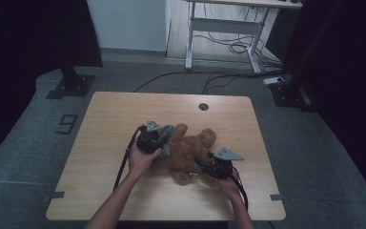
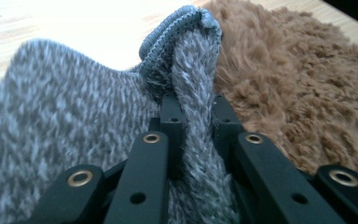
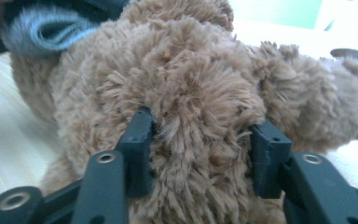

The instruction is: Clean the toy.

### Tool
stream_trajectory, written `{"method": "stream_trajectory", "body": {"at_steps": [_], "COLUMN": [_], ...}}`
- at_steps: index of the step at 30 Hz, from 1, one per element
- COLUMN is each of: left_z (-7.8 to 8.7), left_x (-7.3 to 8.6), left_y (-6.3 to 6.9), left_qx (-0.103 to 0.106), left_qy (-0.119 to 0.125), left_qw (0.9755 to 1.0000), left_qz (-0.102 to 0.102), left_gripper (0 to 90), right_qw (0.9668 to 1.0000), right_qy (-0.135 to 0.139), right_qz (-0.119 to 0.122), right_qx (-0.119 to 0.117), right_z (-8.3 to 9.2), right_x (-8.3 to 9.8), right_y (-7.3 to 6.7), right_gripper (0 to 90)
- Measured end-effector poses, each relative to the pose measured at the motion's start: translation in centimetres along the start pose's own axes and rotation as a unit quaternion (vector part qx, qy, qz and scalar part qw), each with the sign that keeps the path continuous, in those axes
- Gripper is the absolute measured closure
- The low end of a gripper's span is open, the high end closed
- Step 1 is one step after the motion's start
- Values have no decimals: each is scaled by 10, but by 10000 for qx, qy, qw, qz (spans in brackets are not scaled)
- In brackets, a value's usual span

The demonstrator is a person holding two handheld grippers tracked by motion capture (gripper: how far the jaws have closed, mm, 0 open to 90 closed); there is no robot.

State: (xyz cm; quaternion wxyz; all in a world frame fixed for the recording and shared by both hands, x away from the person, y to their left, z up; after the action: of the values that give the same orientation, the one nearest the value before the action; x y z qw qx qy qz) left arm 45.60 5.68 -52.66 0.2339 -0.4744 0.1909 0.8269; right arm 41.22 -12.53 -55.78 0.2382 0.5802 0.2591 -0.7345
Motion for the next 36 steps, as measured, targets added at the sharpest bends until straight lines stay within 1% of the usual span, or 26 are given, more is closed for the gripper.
{"method": "stream_trajectory", "body": {"at_steps": [2,4,5,6,10,12,14,16,18,19,20,22,23,24,26,27,28,30,32,33,34,36], "left_z": [6,12,17,19,30,33,37,40,44,47,48,52,55,57,60,60,60,58,53,48,44,36], "left_x": [5,9,12,13,19,21,24,27,30,33,34,38,41,43,46,47,46,45,42,40,39,35], "left_y": [5,9,13,14,21,22,24,26,28,29,29,32,35,36,39,40,41,42,42,42,42,43], "left_qx": [7,16,43,54,155,205,260,297,349,369,377,443,495,518,538,541,535,510,453,405,367,270], "left_qy": [81,127,181,215,391,452,514,572,641,685,718,786,817,851,899,927,947,952,978,990,1005,1042], "left_qw": [10000,9999,9997,9996,9990,9987,9983,9979,9973,9970,9967,9959,9953,9949,9944,9941,9940,9941,9942,9943,9943,9942], "left_qz": [-26,-111,-131,-145,-128,-87,-34,-5,34,45,46,91,126,133,123,123,120,92,46,15,-10,-27], "left_gripper": [795,796,796,796,797,797,798,799,799,799,799,799,799,799,799,799,799,799,799,799,800,799], "right_qw": [10000,9998,9998,9997,9990,9984,9977,9970,9963,9962,9963,9963,9964,9968,9974,9971,9960,9939,9917,9908,9893,9881], "right_qy": [20,73,69,18,-211,-309,-433,-529,-614,-651,-684,-695,-704,-697,-607,-577,-552,-516,-472,-434,-378,-313], "right_qz": [-66,-112,-143,-206,-347,-414,-418,-387,-302,-210,-107,-64,-33,61,348,487,687,898,1049,1093,1168,1164], "right_qx": [-67,-112,-115,-110,-183,-240,-326,-419,-522,-535,-516,-506,-478,-391,-155,-46,124,367,579,667,791,961], "right_z": [5,11,14,17,20,17,13,9,5,4,4,6,6,8,9,9,7,3,-2,-4,-7,-11], "right_x": [-2,-5,-7,-7,-7,-5,-2,1,6,9,12,16,18,19,21,22,21,19,17,16,15,13], "right_y": [-2,-4,-4,-5,-7,-9,-12,-17,-22,-24,-26,-29,-29,-31,-33,-34,-34,-32,-28,-25,-20,-12], "right_gripper": [426,400,366,314,198,158,142,143,172,207,273,358,383,421,481,499,521,542,549,552,557,563]}}
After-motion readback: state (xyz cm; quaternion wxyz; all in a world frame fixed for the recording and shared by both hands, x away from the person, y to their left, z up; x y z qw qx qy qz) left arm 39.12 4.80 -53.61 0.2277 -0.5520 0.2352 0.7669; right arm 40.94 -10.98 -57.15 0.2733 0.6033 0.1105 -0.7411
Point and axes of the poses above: each handheld gripper's, and its own axes: z roughly backward along the jaws, x roughly out of its underside, y roughly to its right, the point moved 9 cm from there along -z, roughly forward along the jaws, and after that the axes turned 10 degrees about y, right-handed, at the moved point
